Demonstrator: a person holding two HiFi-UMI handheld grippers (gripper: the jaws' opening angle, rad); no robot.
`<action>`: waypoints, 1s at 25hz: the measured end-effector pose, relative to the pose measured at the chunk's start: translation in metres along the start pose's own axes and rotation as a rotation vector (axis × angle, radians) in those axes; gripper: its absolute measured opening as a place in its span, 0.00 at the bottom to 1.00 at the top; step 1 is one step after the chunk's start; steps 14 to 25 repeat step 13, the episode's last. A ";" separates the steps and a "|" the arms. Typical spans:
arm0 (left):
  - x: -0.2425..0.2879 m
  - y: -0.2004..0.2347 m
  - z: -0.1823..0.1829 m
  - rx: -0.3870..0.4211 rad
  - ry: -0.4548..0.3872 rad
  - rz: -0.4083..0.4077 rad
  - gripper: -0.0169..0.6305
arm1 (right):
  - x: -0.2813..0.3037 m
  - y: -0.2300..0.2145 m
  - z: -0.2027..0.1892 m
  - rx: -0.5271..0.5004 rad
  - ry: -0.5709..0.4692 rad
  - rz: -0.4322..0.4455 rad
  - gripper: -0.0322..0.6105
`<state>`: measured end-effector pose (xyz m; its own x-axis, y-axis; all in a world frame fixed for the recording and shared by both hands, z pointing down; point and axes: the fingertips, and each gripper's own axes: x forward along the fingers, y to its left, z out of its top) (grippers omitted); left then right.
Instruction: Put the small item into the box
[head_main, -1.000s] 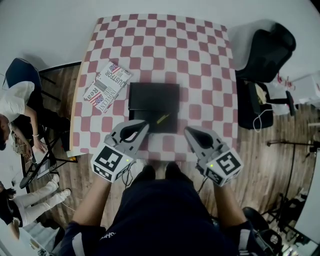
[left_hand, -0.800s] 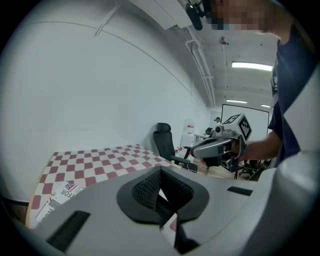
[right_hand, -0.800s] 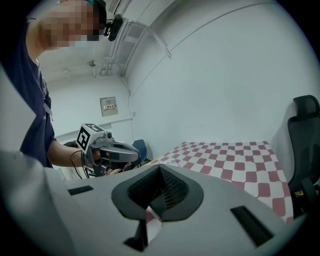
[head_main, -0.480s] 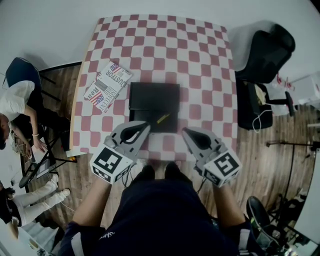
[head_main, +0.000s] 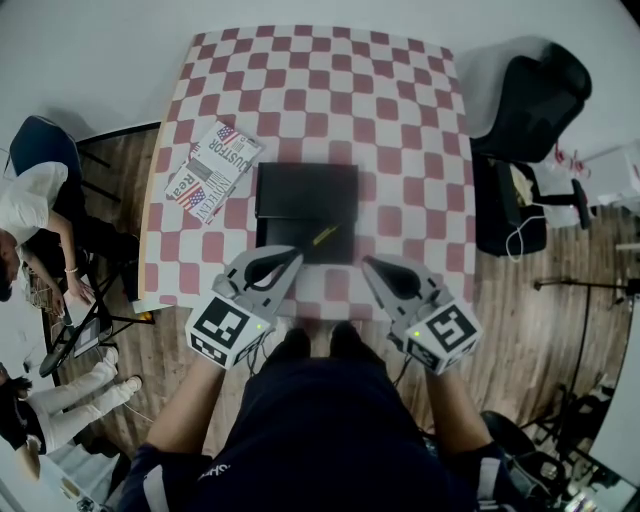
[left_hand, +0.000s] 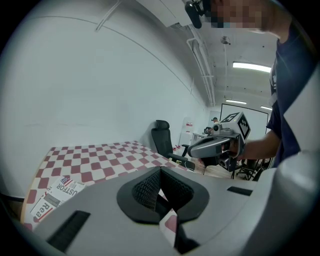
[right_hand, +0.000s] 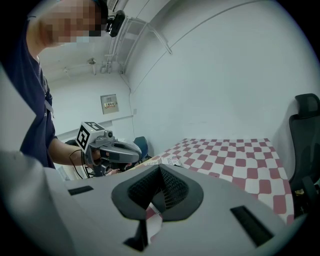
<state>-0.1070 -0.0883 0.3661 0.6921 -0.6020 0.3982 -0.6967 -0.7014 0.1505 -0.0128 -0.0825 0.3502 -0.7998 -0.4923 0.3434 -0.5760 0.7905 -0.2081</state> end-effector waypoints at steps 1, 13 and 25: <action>0.001 0.000 0.001 0.001 0.000 -0.001 0.08 | 0.000 -0.001 -0.001 0.003 0.003 -0.003 0.07; 0.009 0.002 0.002 0.004 0.004 -0.004 0.08 | 0.001 -0.008 -0.008 0.015 0.031 -0.010 0.07; 0.009 0.002 0.002 0.004 0.004 -0.004 0.08 | 0.001 -0.008 -0.008 0.015 0.031 -0.010 0.07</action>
